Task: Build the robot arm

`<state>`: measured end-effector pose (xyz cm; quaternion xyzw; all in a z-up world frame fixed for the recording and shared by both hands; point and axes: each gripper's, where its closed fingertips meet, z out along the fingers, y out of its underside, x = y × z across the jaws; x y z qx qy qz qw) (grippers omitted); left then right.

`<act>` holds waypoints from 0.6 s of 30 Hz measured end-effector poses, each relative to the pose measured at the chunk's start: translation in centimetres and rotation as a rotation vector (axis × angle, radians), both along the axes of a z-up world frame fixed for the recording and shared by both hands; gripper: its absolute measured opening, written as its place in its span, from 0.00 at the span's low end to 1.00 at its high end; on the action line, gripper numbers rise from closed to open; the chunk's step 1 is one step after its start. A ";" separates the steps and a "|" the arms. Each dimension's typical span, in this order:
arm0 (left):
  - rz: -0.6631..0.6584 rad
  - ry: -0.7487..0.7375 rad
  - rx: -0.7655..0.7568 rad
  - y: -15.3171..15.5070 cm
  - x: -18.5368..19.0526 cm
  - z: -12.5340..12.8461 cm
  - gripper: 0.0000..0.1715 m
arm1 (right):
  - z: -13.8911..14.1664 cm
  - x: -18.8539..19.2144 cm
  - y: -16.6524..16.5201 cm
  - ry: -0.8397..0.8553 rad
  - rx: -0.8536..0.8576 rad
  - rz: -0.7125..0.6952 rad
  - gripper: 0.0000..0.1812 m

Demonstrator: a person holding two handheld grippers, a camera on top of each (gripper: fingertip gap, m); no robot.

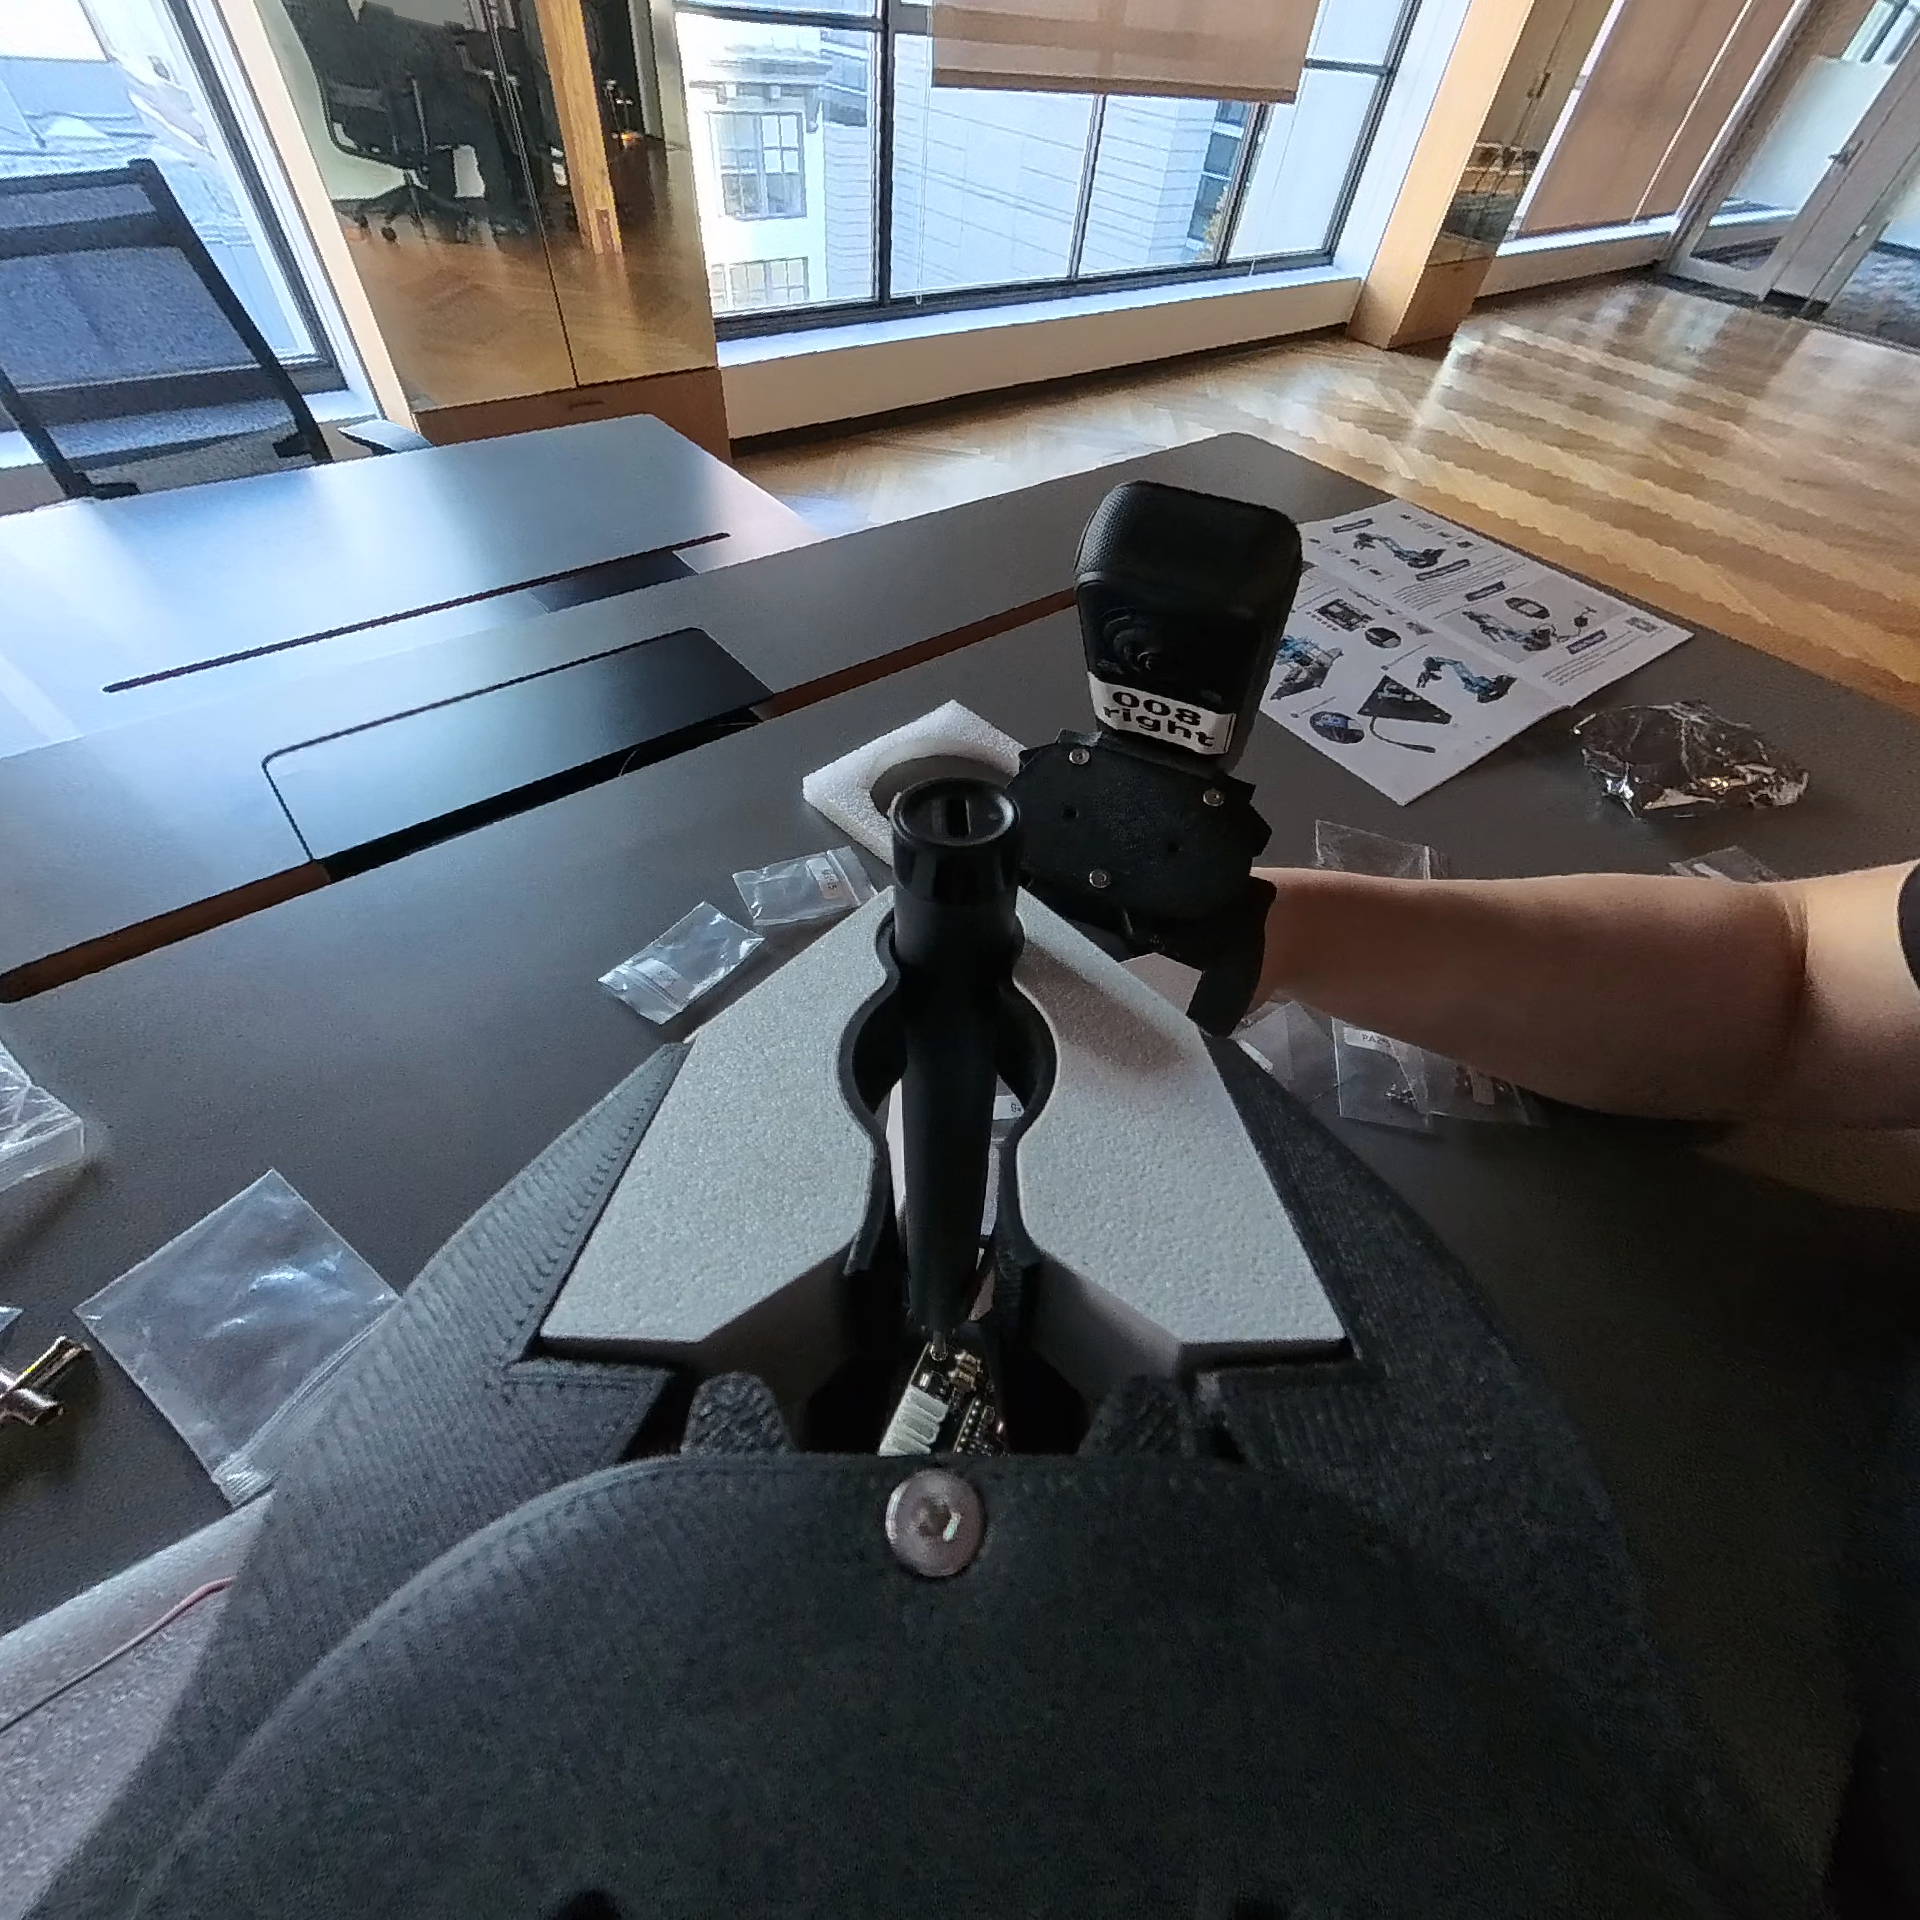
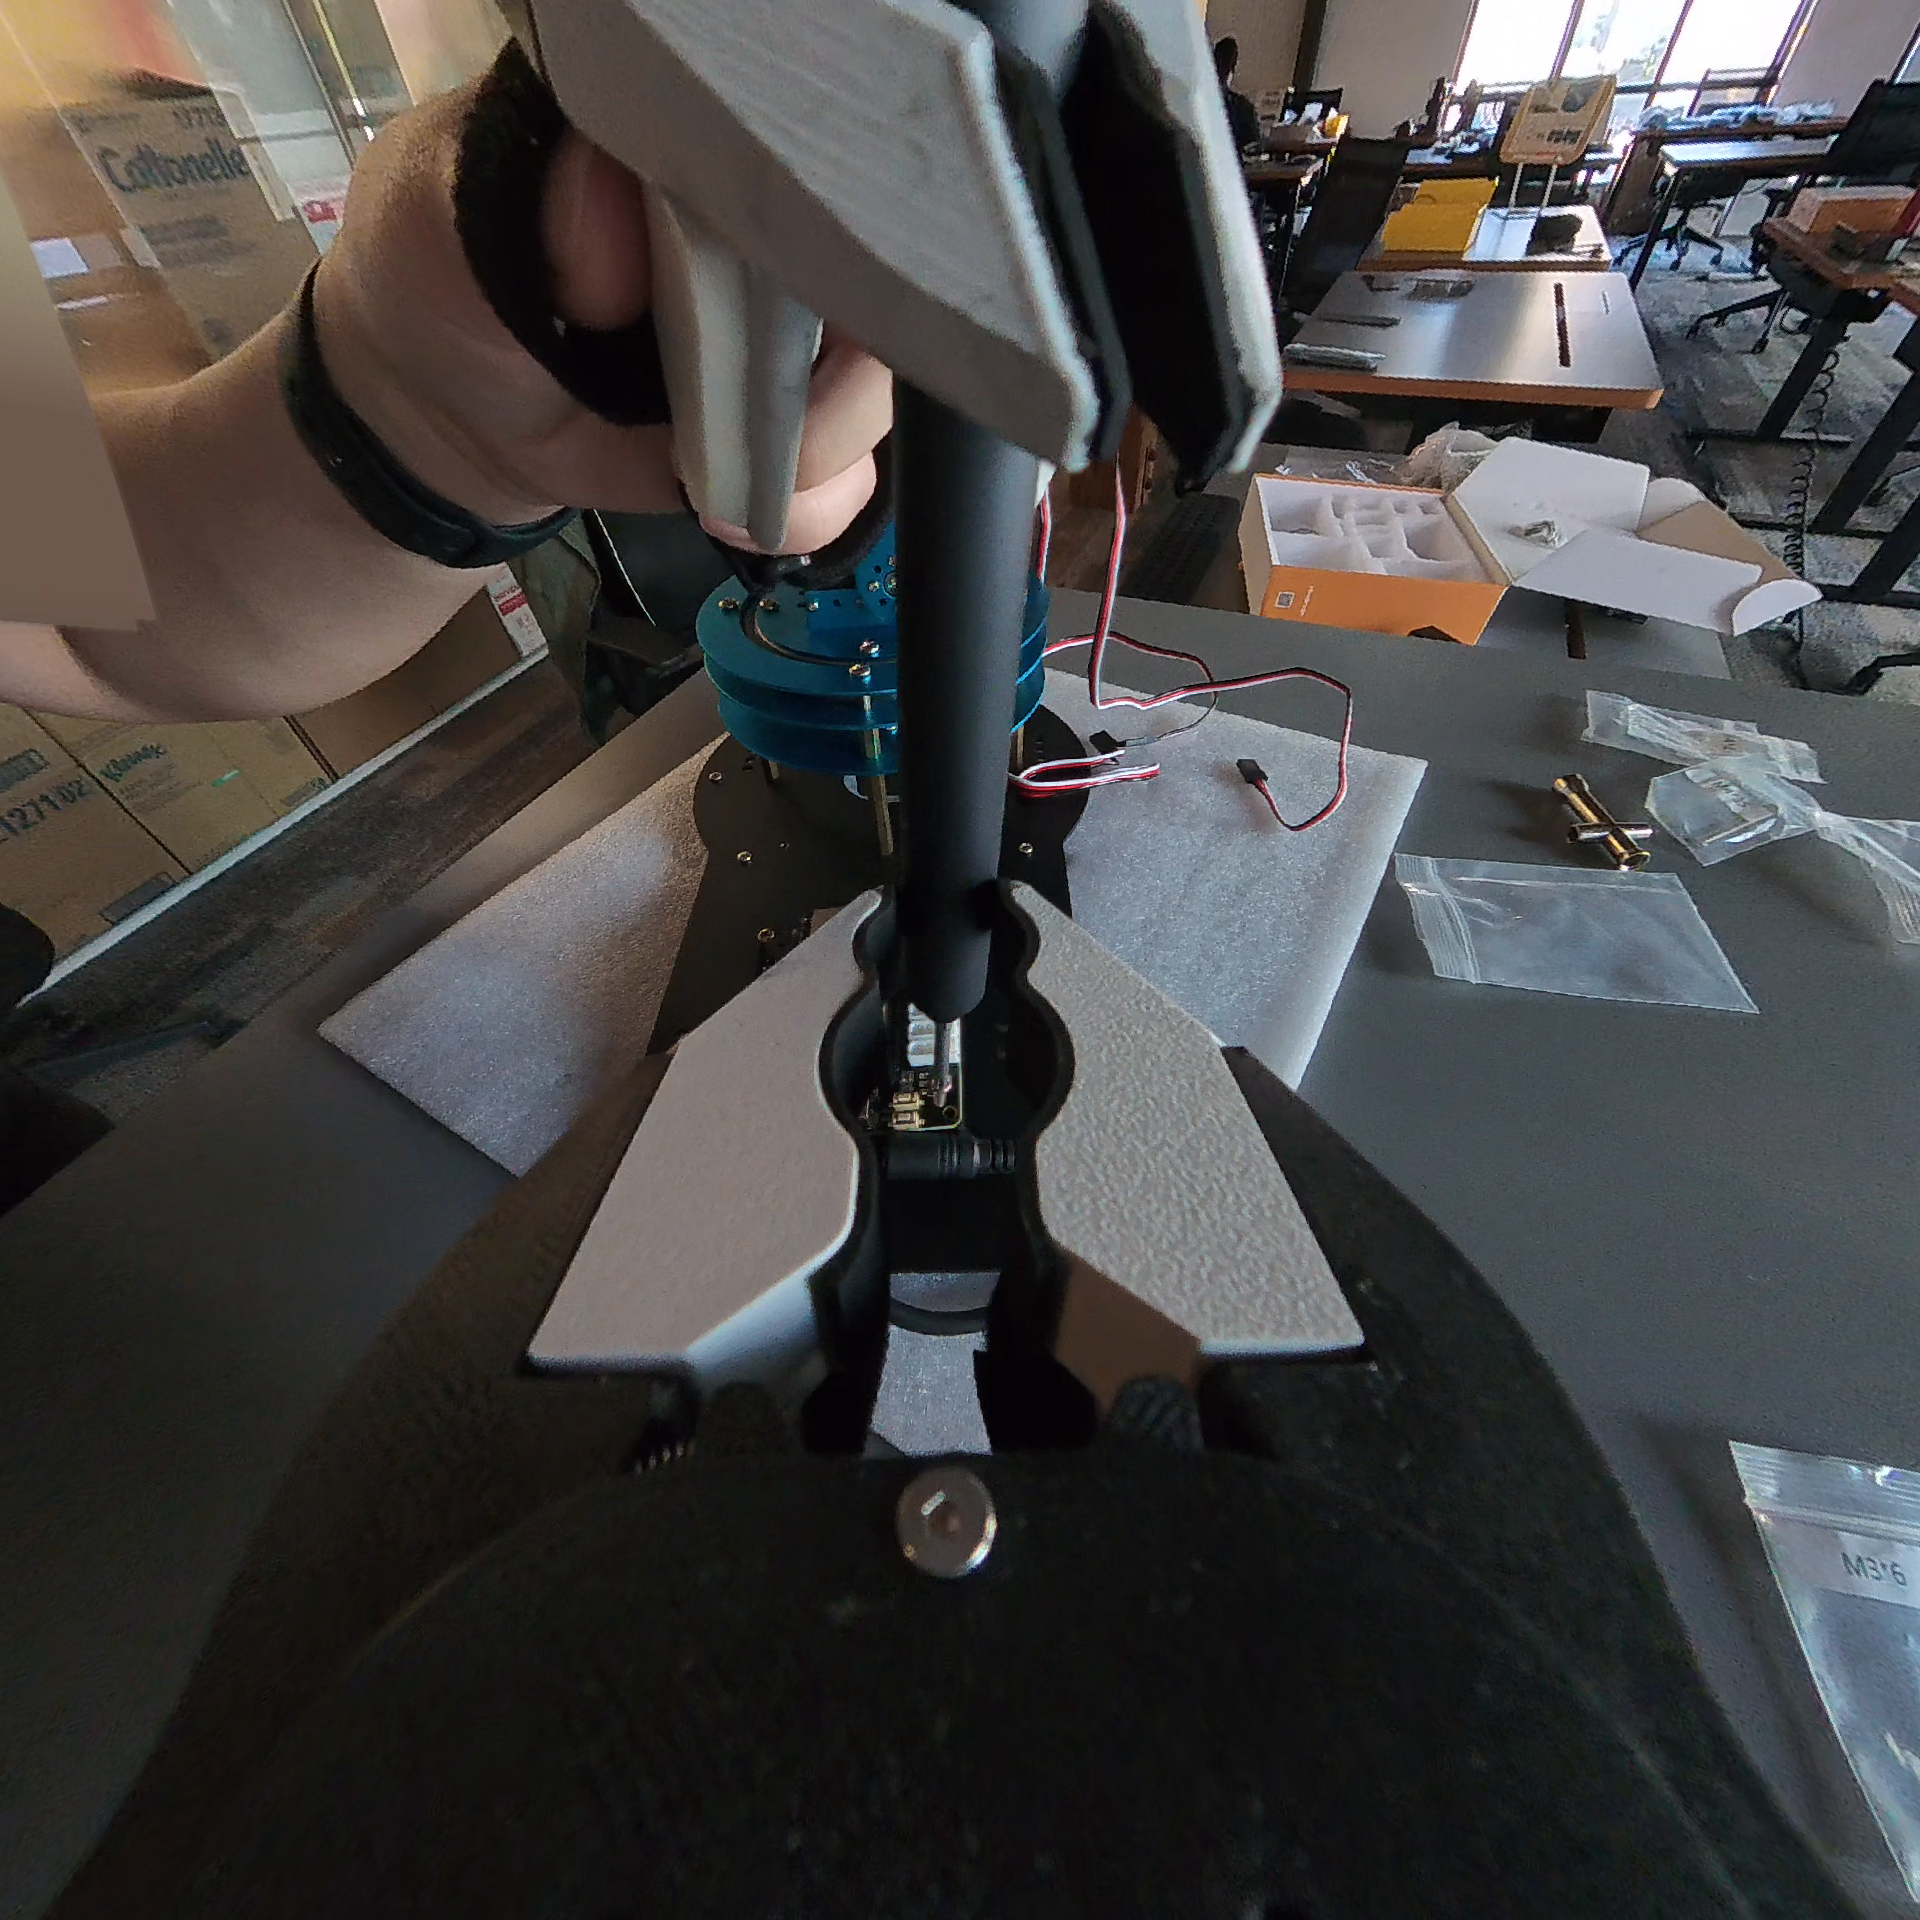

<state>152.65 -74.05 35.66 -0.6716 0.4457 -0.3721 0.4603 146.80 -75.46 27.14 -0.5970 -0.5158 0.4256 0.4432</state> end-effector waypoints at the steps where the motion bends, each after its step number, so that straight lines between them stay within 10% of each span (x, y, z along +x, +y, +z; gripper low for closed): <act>1: -0.001 0.000 0.001 0.0 0.0 0.1 0.05 | 0.1 0.0 0.1 0.004 -0.001 -0.001 0.08; 18: -0.013 0.016 0.011 0.1 0.6 -0.3 0.05 | -0.3 0.2 0.3 -0.008 -0.001 -0.006 0.08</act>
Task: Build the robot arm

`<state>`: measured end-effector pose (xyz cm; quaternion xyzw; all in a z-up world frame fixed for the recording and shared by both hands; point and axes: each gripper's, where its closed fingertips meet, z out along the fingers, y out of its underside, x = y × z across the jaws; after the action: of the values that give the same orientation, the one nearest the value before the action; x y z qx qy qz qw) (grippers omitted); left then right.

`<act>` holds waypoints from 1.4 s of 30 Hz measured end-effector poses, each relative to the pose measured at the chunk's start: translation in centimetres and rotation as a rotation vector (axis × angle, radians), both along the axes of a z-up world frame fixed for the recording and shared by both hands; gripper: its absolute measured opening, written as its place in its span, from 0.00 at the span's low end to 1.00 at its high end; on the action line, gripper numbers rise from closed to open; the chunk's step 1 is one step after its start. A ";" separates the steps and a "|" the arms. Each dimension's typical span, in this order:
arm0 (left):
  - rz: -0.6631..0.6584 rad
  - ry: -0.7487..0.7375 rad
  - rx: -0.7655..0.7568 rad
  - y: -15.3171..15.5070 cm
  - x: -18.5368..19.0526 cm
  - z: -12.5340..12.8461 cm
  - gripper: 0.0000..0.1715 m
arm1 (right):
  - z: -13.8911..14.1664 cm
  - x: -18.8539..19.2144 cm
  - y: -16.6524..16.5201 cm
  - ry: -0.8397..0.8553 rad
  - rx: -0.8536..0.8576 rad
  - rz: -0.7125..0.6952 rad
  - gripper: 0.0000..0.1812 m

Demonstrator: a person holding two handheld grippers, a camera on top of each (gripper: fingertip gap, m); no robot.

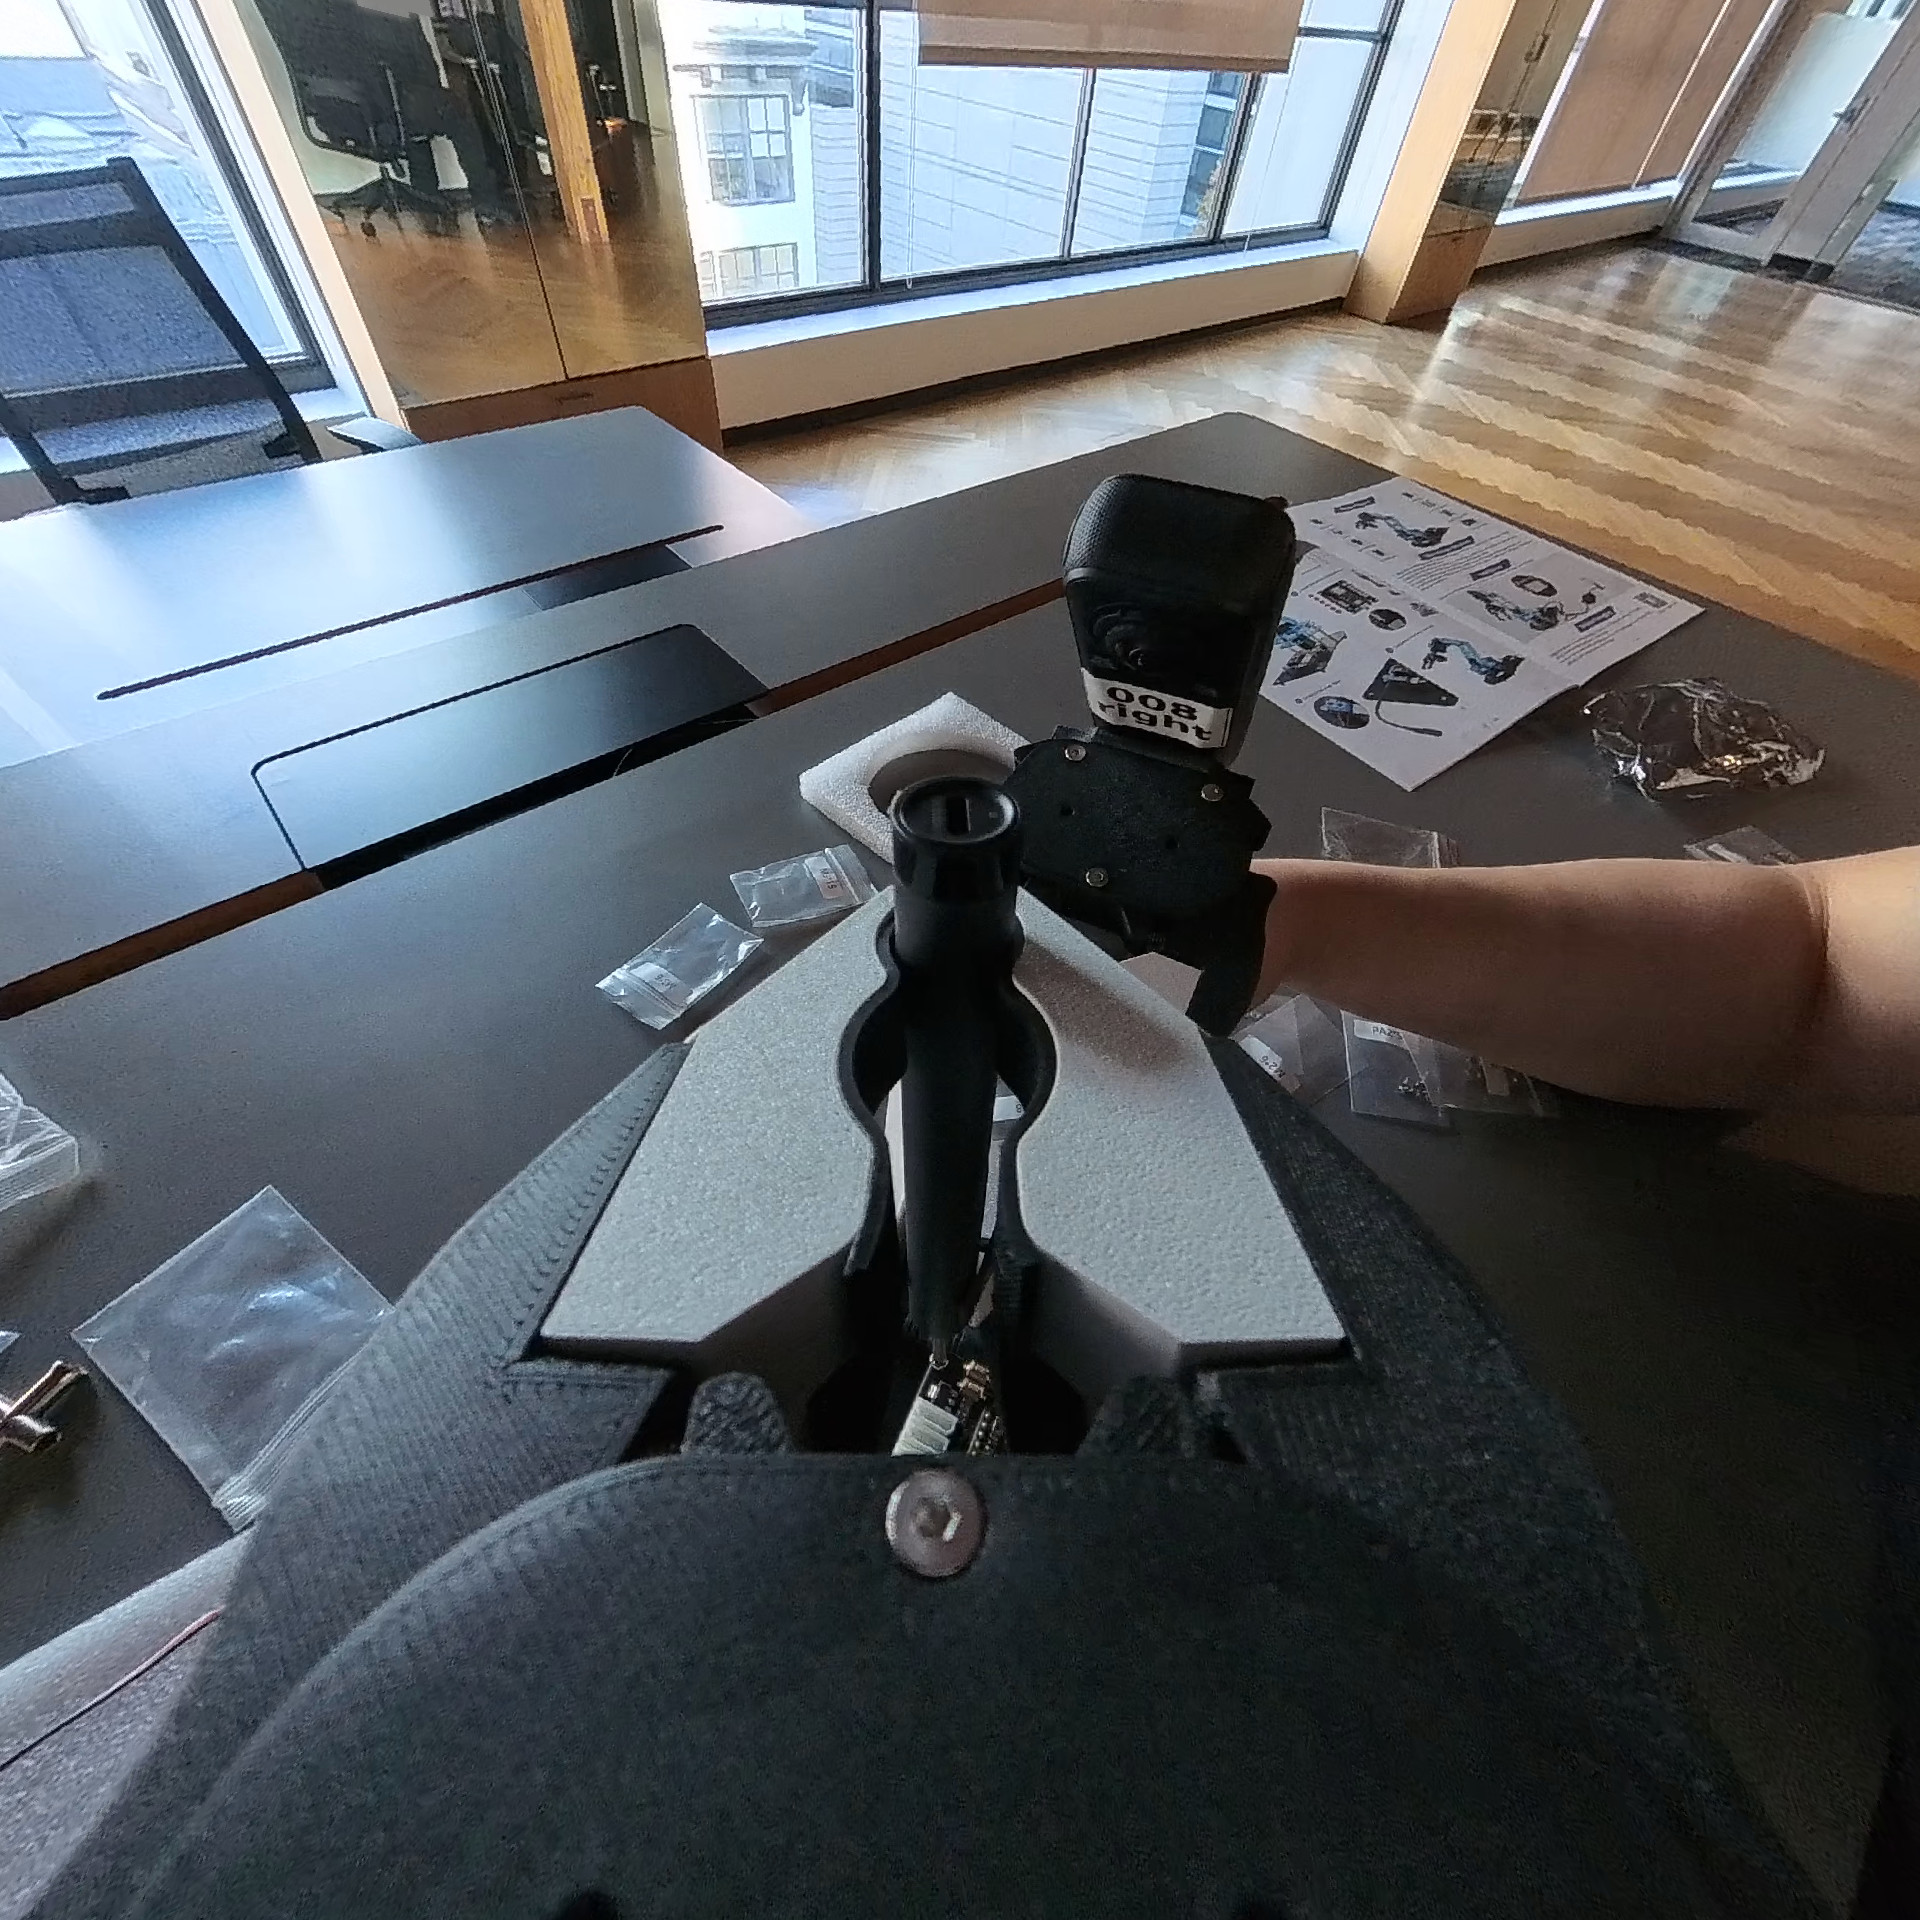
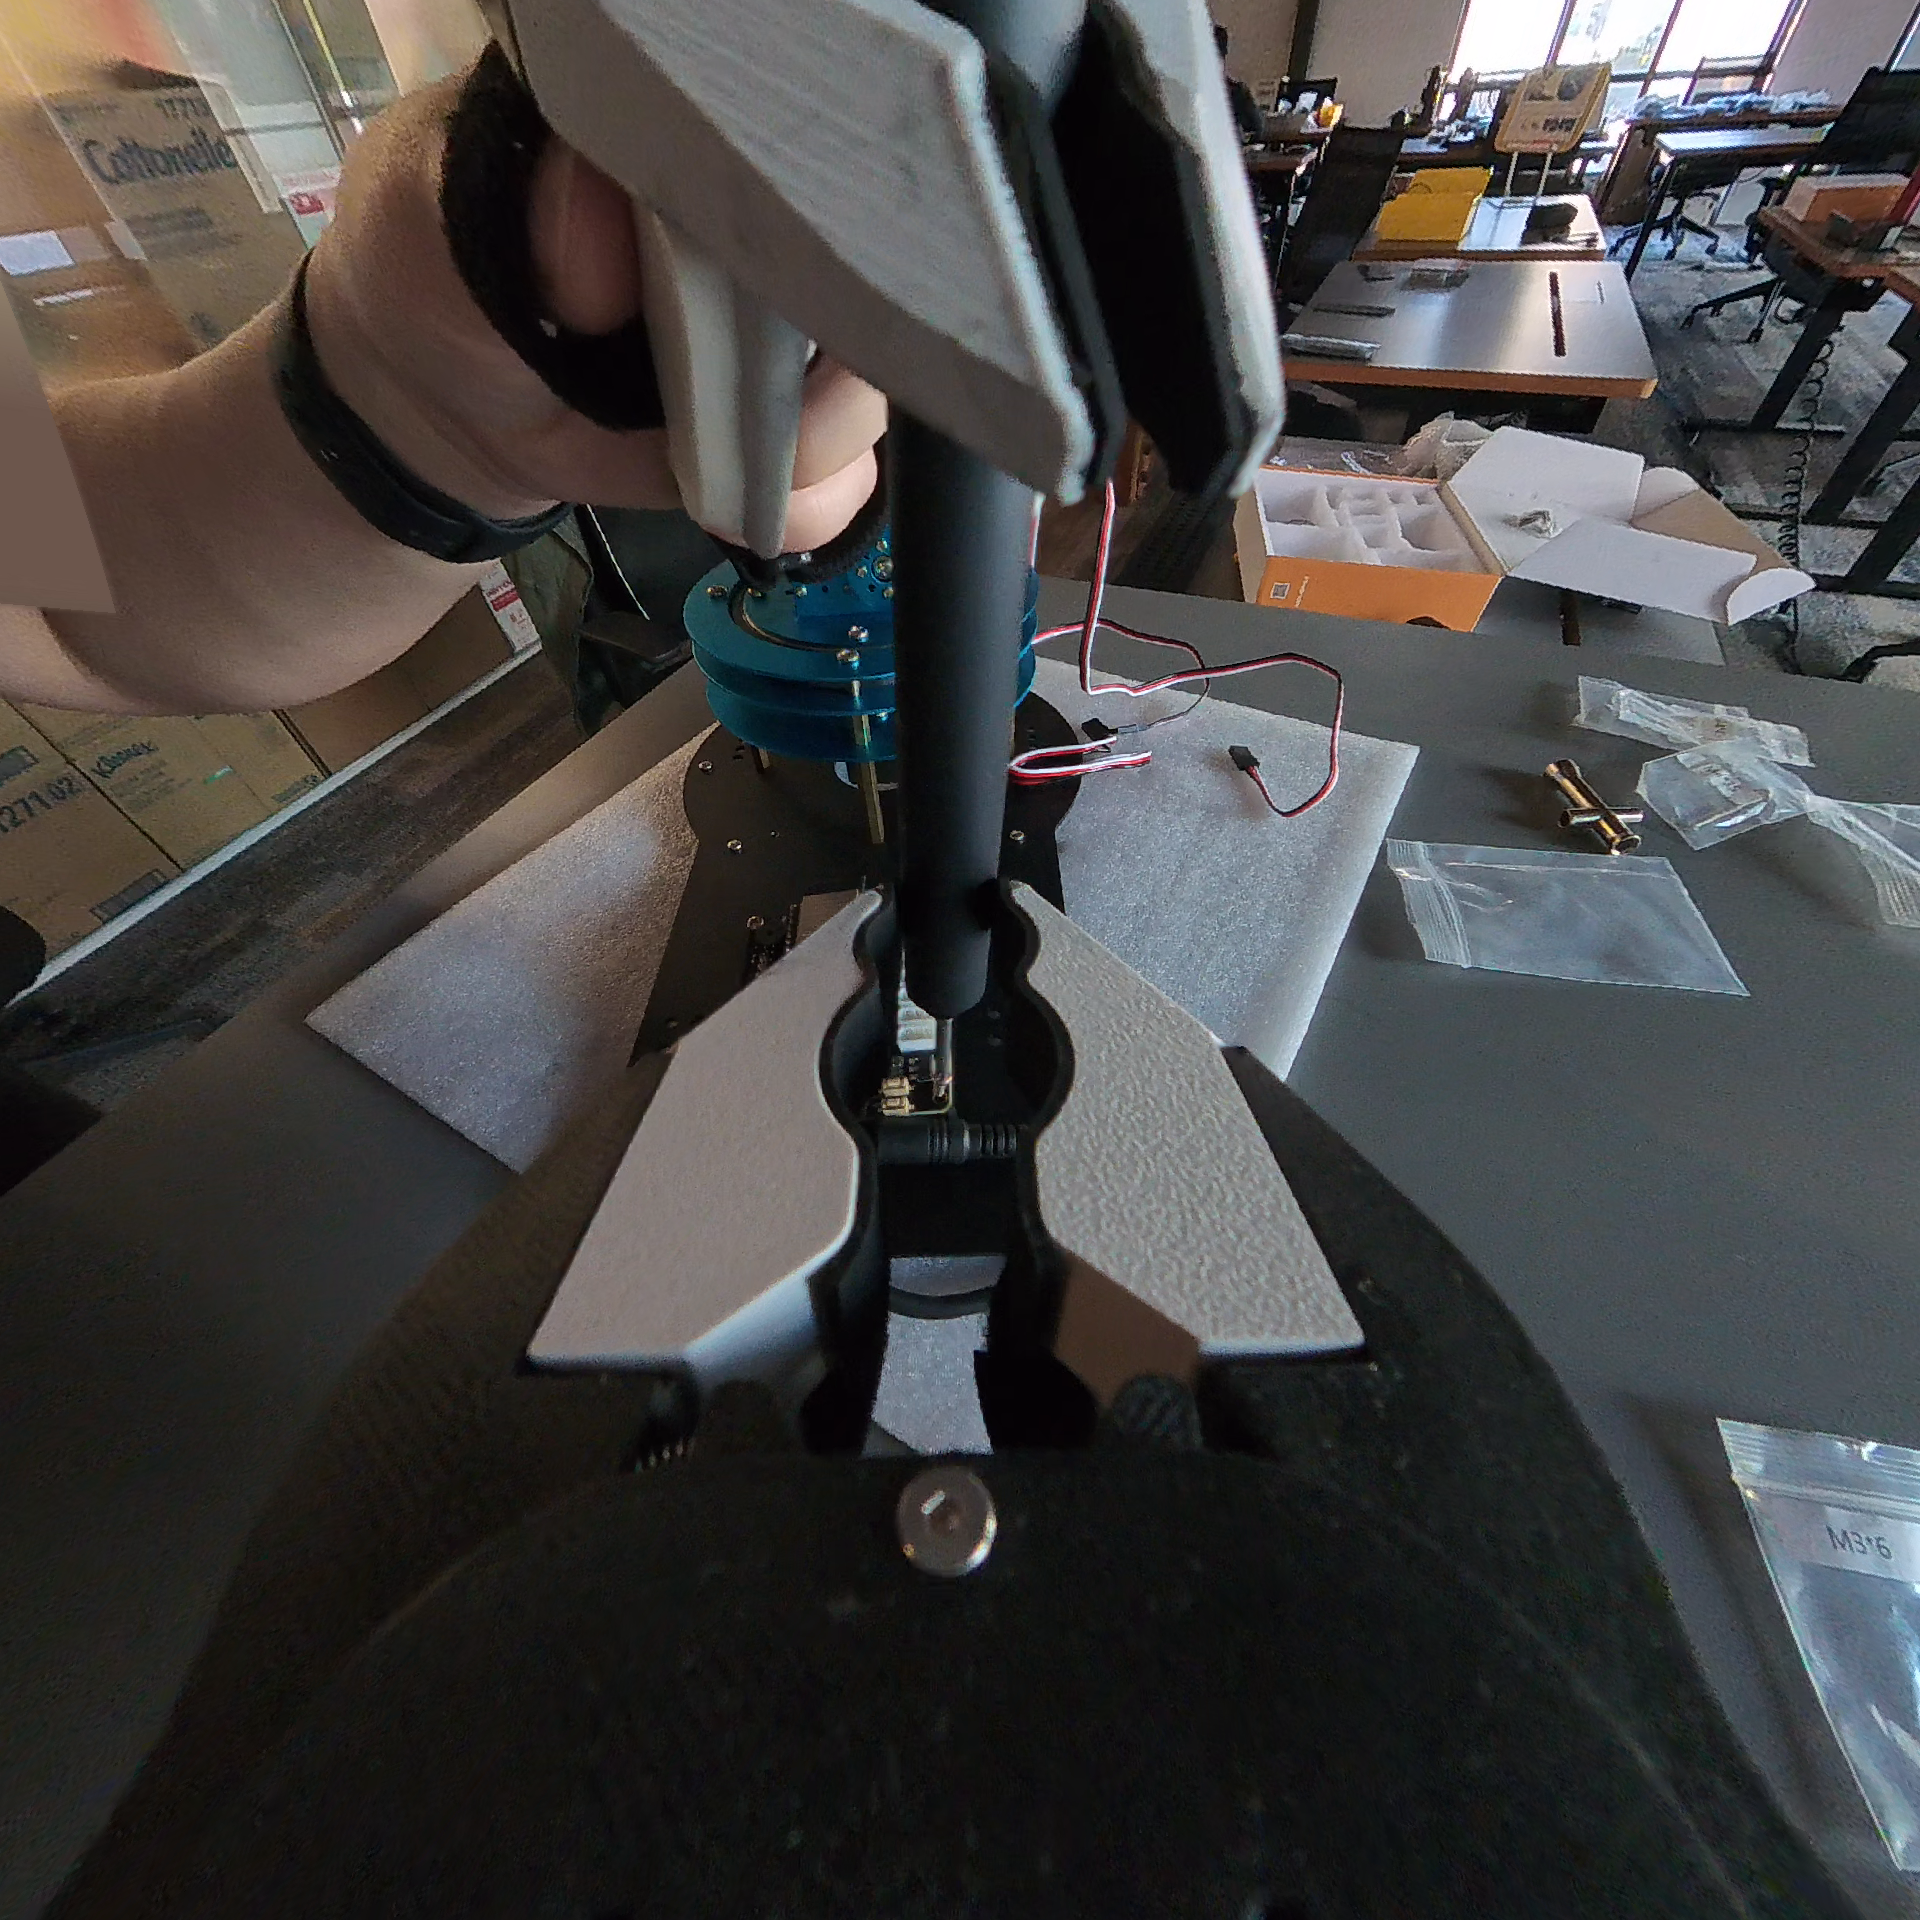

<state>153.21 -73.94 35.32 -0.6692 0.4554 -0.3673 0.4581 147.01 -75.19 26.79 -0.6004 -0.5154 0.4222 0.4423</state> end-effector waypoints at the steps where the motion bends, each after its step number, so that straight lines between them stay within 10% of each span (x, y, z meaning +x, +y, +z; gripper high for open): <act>1: -0.001 -0.002 0.000 0.0 0.0 0.0 0.05 | 0.0 0.0 0.0 -0.003 0.001 0.000 0.08; 42: 0.007 -0.024 0.016 -0.3 -0.3 -0.3 0.05 | 0.5 0.7 -0.8 0.019 -0.019 0.053 0.13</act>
<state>152.96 -74.26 35.06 -0.6626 0.4507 -0.3700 0.4700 147.74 -75.95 27.31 -0.5868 -0.5229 0.4443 0.4298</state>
